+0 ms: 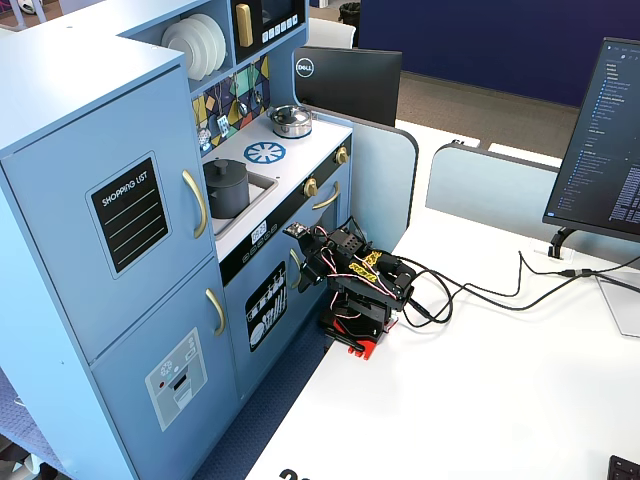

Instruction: Take off the lid from the gray recipient and place it on the counter

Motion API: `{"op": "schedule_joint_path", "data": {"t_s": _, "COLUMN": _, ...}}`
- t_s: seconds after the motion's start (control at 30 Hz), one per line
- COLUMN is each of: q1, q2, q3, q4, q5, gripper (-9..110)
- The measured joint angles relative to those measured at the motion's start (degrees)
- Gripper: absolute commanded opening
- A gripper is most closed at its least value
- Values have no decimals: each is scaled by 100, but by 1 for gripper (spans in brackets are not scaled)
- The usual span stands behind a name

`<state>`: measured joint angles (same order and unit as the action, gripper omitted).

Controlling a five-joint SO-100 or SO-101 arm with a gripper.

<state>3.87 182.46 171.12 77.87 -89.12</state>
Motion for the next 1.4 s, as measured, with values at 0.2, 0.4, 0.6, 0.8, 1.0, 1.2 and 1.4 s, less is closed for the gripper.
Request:
{"op": "schedule_joint_path", "data": {"t_s": 0.2, "q1": 132, "q2": 0, "q3": 0, "q4": 0, "q5": 0, "gripper": 0}}
{"op": "schedule_joint_path", "data": {"t_s": 0.4, "q1": 123, "q2": 0, "q3": 0, "q4": 0, "q5": 0, "gripper": 0}}
{"op": "schedule_joint_path", "data": {"t_s": 0.6, "q1": 220, "q2": 0, "q3": 18, "q4": 9, "q5": -325, "gripper": 0}}
{"op": "schedule_joint_path", "data": {"t_s": 0.8, "q1": 272, "q2": -149, "q3": -993, "q4": -1081, "q5": -299, "gripper": 0}}
{"op": "schedule_joint_path", "data": {"t_s": 1.0, "q1": 264, "q2": -1055, "q3": -2812, "q4": -3296, "q5": -782, "gripper": 3}}
{"op": "schedule_joint_path", "data": {"t_s": 1.2, "q1": 264, "q2": -1978, "q3": -3911, "q4": -4939, "q5": -686, "gripper": 18}}
{"op": "schedule_joint_path", "data": {"t_s": 1.4, "q1": 264, "q2": -2593, "q3": -4192, "q4": -6091, "q5": -431, "gripper": 21}}
